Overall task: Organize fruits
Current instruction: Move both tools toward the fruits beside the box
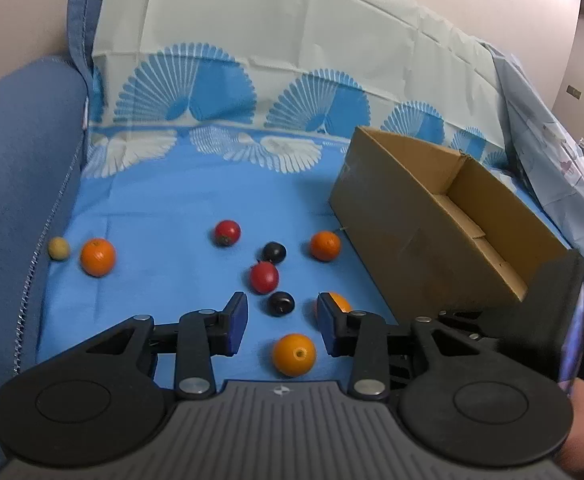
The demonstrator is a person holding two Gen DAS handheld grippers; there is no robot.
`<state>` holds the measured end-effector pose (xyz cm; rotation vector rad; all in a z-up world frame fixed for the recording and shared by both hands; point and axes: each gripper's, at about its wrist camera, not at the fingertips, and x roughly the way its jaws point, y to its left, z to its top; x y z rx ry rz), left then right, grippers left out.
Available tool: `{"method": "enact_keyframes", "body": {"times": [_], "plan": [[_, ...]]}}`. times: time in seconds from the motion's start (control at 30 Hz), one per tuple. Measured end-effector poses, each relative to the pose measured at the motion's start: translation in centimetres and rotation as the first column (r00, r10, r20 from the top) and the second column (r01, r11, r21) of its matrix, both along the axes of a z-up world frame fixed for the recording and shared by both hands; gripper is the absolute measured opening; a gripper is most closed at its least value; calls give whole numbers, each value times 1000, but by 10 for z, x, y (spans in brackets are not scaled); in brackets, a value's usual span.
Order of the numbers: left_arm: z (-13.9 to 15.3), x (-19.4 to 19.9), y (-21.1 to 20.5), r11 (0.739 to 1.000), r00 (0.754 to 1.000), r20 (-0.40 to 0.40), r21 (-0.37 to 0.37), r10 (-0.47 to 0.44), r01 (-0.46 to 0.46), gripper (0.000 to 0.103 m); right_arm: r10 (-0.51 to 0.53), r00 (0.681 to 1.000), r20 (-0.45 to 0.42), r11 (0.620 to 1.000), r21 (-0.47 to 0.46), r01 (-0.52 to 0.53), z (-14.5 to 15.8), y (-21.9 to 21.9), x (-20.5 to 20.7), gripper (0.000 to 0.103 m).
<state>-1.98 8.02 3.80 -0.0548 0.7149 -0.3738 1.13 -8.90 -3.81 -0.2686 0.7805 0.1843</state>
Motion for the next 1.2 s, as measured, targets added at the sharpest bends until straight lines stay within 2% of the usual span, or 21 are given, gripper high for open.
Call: {"method": "enact_keyframes", "body": {"times": [0.03,0.07,0.27,0.33,0.37,0.43,0.5,0.57,0.6,0.7,0.83,0.87,0.9,0.97,1.13,1.2], "plan": [[-1,2,-1,1000,1000,-10,1,-2,2,46,12,1000,1,1000,18,-12,4,-1,-3,14],[-3,3,-1,1000,1000,-17,4,-3,3,47,22,1000,8,999,26,-22,7,-2,-6,2],[-9,8,-8,999,999,-49,28,-14,15,49,99,995,15,994,40,-100,17,-3,-31,1],[-8,9,-6,1000,999,-51,18,-5,6,49,96,995,15,995,27,-97,15,-5,-36,2],[-8,8,-4,1000,999,-48,9,1,0,49,90,996,20,995,32,-90,15,-7,-36,4],[-6,7,-2,1000,999,-40,-1,6,-7,52,77,996,40,997,30,-78,16,-10,-36,17],[-5,6,-3,1000,999,-37,-2,5,-5,53,74,995,71,997,20,-76,17,-10,-35,38],[-5,6,-3,1000,999,-38,2,4,-3,55,86,993,81,996,-14,-86,15,-5,-34,49],[-5,6,-3,1000,999,-39,3,3,-3,56,88,992,92,996,-41,-84,13,-2,-33,50],[-6,6,-4,1000,999,-37,8,2,-2,56,70,993,94,996,-70,-63,8,2,-27,51],[-6,6,-4,1000,999,-40,6,4,-4,56,42,998,49,996,-78,-38,-2,4,-13,47],[-7,6,-5,1000,999,-43,6,4,-4,56,32,999,27,997,-75,-30,-6,3,-9,34],[-7,6,-5,1000,999,-46,10,3,-3,56,23,1000,11,998,-59,-22,-7,2,-7,30],[-9,8,-8,1000,998,-55,20,-6,7,56,12,1000,4,1000,-29,-12,-7,0,-7,30],[-20,19,-20,998,993,-109,54,-37,43,56,97,995,36,995,-25,-96,6,9,-27,29],[-25,23,-26,997,990,-131,46,-49,56,57,126,992,30,992,-26,-125,10,10,-36,30]]}}
